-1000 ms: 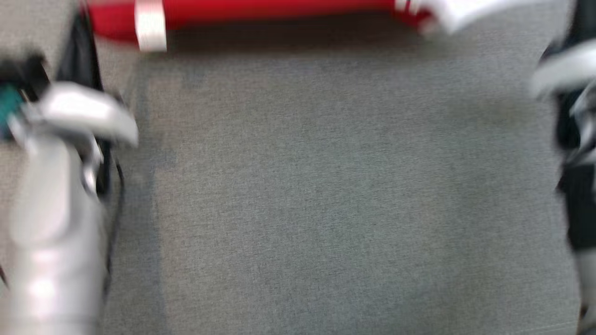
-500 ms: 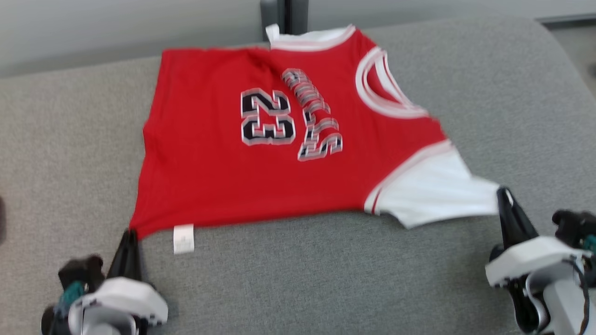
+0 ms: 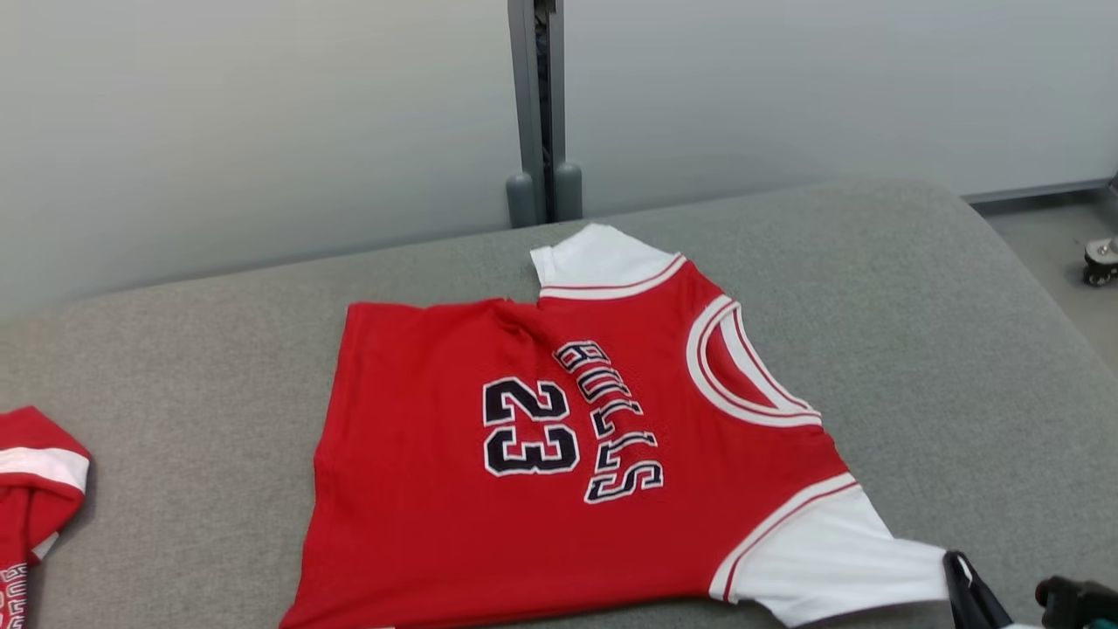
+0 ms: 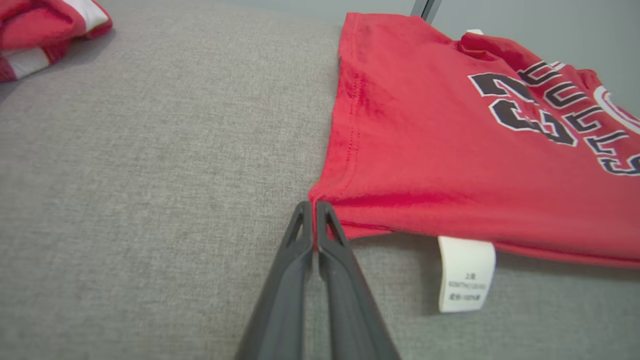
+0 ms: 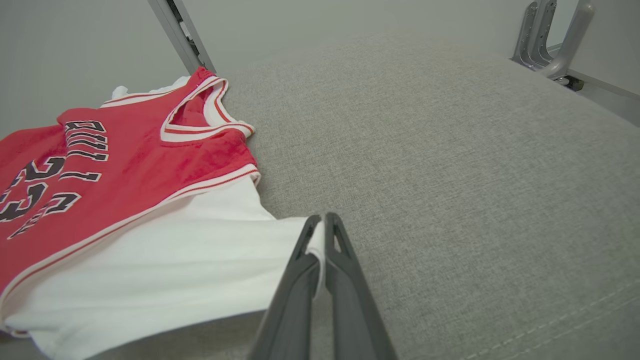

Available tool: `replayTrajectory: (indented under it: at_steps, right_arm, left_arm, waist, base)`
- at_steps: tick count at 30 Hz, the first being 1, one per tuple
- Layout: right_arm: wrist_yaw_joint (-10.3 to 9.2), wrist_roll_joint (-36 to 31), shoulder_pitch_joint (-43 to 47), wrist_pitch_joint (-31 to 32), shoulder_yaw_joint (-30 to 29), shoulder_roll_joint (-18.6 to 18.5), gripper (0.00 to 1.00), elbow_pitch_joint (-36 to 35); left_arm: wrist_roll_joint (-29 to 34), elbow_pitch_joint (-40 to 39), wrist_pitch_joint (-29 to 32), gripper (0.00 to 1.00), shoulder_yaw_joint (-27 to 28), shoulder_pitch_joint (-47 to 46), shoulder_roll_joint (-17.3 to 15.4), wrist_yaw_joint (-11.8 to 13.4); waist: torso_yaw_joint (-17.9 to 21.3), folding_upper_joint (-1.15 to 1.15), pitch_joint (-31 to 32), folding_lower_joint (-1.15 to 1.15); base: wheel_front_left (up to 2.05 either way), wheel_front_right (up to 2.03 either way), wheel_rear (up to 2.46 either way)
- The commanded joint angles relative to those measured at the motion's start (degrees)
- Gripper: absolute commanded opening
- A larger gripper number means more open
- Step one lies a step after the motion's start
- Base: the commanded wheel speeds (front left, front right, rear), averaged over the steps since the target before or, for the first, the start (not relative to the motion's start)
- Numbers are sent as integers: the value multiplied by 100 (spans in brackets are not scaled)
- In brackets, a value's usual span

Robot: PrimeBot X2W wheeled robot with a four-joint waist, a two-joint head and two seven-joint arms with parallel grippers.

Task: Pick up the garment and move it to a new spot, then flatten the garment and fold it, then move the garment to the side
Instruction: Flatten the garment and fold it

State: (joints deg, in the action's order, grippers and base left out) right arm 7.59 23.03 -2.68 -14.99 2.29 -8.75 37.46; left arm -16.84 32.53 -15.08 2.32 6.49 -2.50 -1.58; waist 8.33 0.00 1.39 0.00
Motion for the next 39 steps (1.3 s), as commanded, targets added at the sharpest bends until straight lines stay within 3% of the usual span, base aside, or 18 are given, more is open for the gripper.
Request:
replayTrajectory:
  at_steps: [1,8,18,30,39]
  right_arm:
    - [-17,-44,96,-27,-70,-63,0,-8]
    - [-17,-38,450,-27,-265,-114,0,-198]
    - [-12,56,-432,-27,-201,-21,0,-543]
    - [-10,-325,-2155,-26,140,-93,0,321]
    - [-10,-616,-2767,-27,181,-100,0,913]
  left_arm:
    - [-43,-29,-10,0,24,99,-75,52]
    - [-1,-423,-11,0,-146,355,-76,91]
    - [330,-1099,-9,0,-338,-369,-57,5]
    - [640,-233,-6,0,-538,-1985,-52,13]
    - [805,153,-6,0,-531,-2567,-54,-37]
  waist:
    - [-63,0,121,0]
    - [-201,0,163,0]
    - [-210,0,-252,0]
    - [-359,0,-1169,0]
    - [-483,0,-1541,0]
  base:
    - [0,0,0]
    - [0,0,0]
    - [0,0,0]
    - [0,0,0]
    - [0,0,0]
